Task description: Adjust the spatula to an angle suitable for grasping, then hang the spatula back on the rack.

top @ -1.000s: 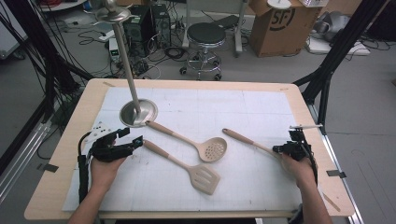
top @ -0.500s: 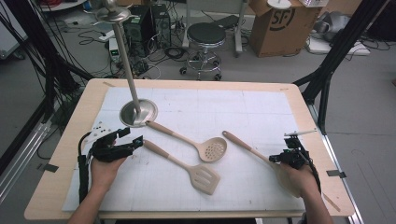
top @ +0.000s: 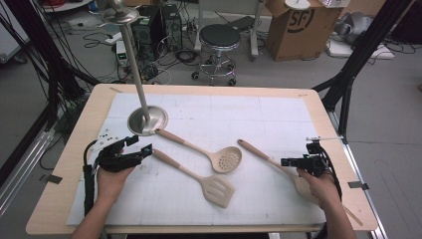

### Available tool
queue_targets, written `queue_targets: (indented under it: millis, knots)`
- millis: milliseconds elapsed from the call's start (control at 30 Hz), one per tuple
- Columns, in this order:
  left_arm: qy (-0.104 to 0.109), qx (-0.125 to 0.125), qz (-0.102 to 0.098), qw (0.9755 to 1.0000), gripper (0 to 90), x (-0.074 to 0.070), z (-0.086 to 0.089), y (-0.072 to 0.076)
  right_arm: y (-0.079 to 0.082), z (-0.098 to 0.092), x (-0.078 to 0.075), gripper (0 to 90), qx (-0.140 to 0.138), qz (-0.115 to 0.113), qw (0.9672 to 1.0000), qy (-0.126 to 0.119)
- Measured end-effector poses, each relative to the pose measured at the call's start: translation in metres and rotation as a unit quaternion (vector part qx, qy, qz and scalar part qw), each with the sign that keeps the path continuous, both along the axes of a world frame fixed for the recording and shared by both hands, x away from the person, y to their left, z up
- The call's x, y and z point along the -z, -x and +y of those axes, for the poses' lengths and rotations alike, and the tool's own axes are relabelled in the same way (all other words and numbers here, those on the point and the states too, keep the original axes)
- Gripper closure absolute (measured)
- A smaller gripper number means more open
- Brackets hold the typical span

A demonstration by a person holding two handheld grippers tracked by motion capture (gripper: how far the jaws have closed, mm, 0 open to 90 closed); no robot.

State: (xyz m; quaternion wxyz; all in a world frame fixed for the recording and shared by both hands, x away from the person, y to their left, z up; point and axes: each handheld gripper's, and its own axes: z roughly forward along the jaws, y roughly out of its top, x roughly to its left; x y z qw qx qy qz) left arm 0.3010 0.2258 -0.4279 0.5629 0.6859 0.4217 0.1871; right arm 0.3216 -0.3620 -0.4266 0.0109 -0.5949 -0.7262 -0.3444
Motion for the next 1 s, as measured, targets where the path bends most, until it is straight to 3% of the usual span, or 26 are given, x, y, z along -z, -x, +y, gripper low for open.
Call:
queue_targets:
  millis: [300,500,800,1000]
  knots:
    - [-0.002,-0.001,0.000,1.0000,29.5,0.000,-0.001,0.000,-0.006,0.016,0.000,49.5,-0.023,0.010,0.9994,0.023]
    - [-0.001,0.000,-0.001,1.0000,29.5,-0.001,-0.001,0.000,-0.008,0.017,0.002,49.4,-0.025,0.018,0.9992,0.026]
    - [-0.004,0.000,-0.001,1.0000,29.6,-0.001,-0.003,0.000,-0.007,0.021,0.004,51.9,-0.051,0.025,0.9977,0.038]
    - [-0.004,0.000,-0.001,1.0000,29.5,-0.001,-0.003,0.001,-0.005,0.027,0.008,55.2,-0.069,0.023,0.9947,0.072]
